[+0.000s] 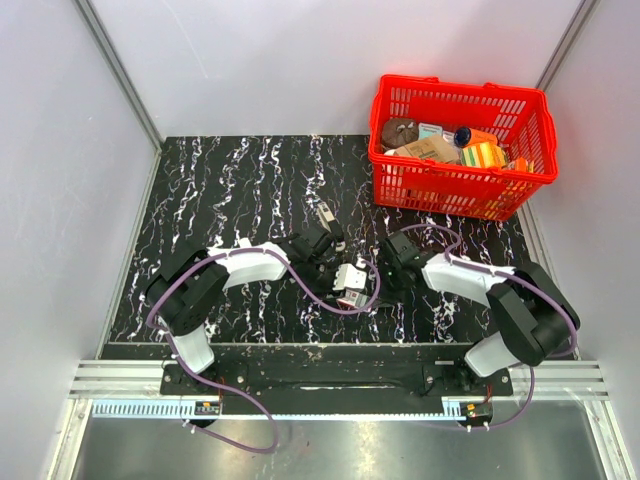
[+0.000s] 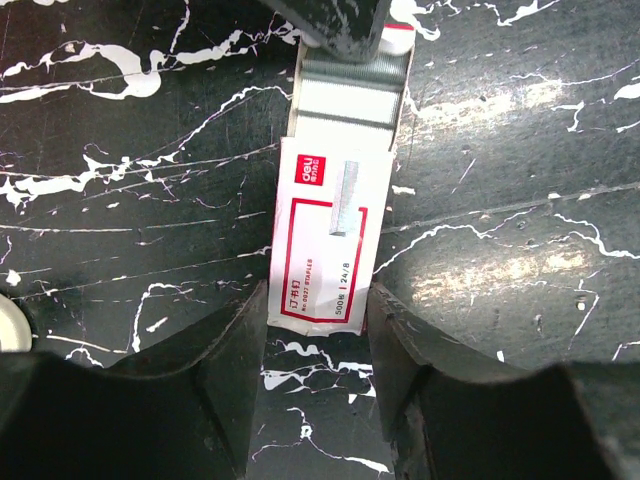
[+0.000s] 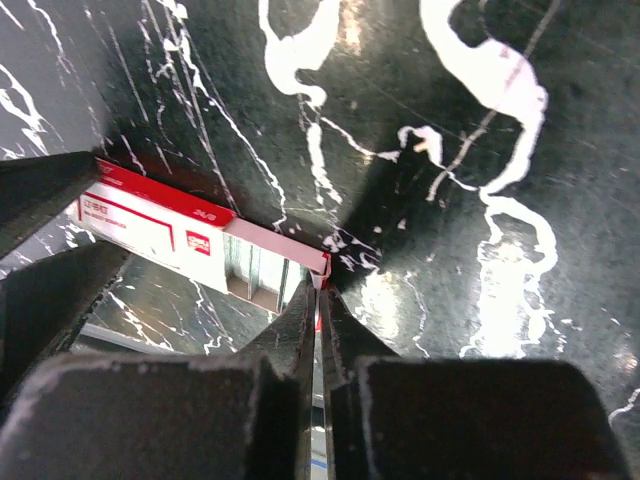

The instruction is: Unload the staples from the stapler

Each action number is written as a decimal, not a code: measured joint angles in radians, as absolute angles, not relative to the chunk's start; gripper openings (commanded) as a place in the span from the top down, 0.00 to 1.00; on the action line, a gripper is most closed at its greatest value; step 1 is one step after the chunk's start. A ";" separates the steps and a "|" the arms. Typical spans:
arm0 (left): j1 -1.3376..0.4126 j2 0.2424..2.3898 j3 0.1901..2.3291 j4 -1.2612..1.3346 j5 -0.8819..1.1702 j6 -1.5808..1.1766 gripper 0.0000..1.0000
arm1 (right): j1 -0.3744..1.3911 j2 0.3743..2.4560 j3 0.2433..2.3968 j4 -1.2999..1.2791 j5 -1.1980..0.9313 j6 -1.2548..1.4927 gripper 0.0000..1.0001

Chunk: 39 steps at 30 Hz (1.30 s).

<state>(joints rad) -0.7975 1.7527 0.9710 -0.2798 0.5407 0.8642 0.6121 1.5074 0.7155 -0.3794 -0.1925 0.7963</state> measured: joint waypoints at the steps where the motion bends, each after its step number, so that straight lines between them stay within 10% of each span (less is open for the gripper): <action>1: -0.797 1.753 0.971 -0.281 0.540 0.864 0.52 | 0.610 1.501 0.711 -0.387 -0.192 0.794 0.94; 6: -0.797 1.748 0.971 -0.290 0.529 0.865 0.46 | 0.601 1.483 0.703 -0.414 -0.180 0.781 0.93; 9: -0.798 1.746 0.971 -0.289 0.521 0.865 0.30 | 0.601 1.483 0.703 -0.416 -0.179 0.778 0.92; 11: -0.798 1.743 0.971 -0.289 0.513 0.863 0.01 | 0.601 1.483 0.703 -0.416 -0.179 0.777 0.90; 29: -0.761 1.621 1.035 -0.459 0.595 0.724 0.01 | 0.601 1.526 0.772 -0.451 -0.187 0.710 0.55; 39: -0.385 1.430 1.225 -0.558 0.689 0.531 0.01 | 0.600 1.419 0.883 -0.583 -0.101 0.662 0.46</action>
<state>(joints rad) -0.3847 1.4296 1.2251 -0.5579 0.6888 0.5308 0.6003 1.4185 0.8829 -0.5835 -0.1013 0.6617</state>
